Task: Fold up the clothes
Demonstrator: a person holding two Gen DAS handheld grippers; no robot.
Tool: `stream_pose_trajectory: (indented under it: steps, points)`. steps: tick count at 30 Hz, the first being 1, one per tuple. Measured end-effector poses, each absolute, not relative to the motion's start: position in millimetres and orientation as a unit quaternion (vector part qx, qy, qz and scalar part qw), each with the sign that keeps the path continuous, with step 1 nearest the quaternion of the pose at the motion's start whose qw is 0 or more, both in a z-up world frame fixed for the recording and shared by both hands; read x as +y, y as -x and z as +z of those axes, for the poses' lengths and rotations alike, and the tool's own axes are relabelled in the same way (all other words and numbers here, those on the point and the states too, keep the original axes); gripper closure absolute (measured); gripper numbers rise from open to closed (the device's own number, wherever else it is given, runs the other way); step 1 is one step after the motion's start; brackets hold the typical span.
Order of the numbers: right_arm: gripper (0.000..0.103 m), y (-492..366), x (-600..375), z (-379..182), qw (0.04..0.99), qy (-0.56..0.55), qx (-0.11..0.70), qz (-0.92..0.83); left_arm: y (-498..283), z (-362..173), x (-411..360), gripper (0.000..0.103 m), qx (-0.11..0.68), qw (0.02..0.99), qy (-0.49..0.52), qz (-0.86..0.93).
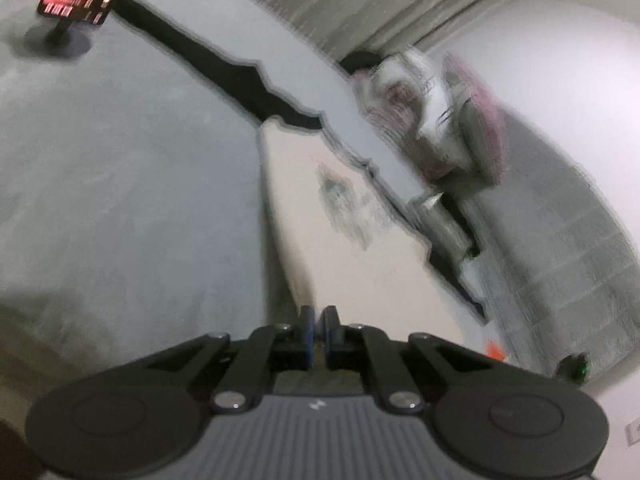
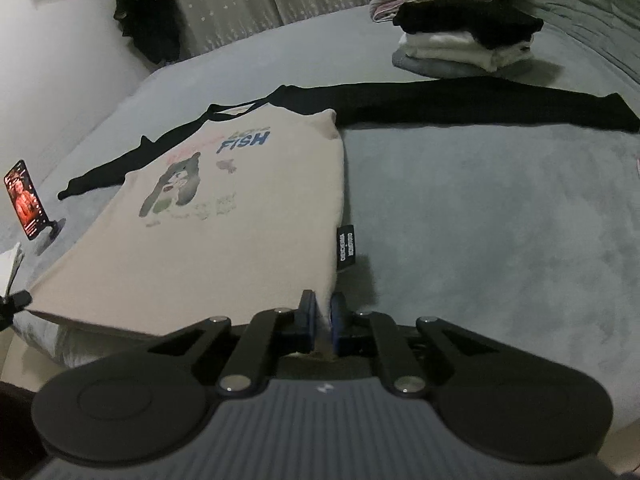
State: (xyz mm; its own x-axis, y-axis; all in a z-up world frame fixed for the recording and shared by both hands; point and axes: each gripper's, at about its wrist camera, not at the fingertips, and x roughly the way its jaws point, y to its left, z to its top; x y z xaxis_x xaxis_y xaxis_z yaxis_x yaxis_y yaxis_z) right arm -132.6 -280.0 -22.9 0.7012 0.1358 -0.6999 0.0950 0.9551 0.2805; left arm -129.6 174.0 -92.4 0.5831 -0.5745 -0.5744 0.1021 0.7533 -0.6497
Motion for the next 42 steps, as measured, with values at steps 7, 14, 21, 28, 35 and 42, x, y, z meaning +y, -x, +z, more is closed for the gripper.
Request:
stream_pose_trajectory:
  steps: [7,14,21,28,35,42]
  points:
    - [0.092,124,-268,-37,0.896,-0.097,0.433,0.003,119,-97,175,0.091,0.435,0.837,0.269,-0.194]
    - [0.050,129,-269,-25,0.915,-0.076,0.397,-0.012,112,-64,152,0.049,0.374,0.894,0.176,-0.171]
    - [0.048,108,-258,-18,0.923,-0.060,0.379,-0.021,83,-44,108,0.020,0.348,0.906,0.119,-0.211]
    - [0.040,70,-236,3,0.929,-0.019,0.370,0.001,39,-26,56,0.010,0.354,0.900,0.071,-0.245]
    - [0.036,24,-234,25,0.935,-0.024,0.353,-0.009,-11,-27,21,0.008,0.354,0.900,0.065,-0.245]
    - [0.032,-24,-254,19,0.935,-0.041,0.350,-0.045,-58,-45,8,0.006,0.341,0.906,0.087,-0.236]
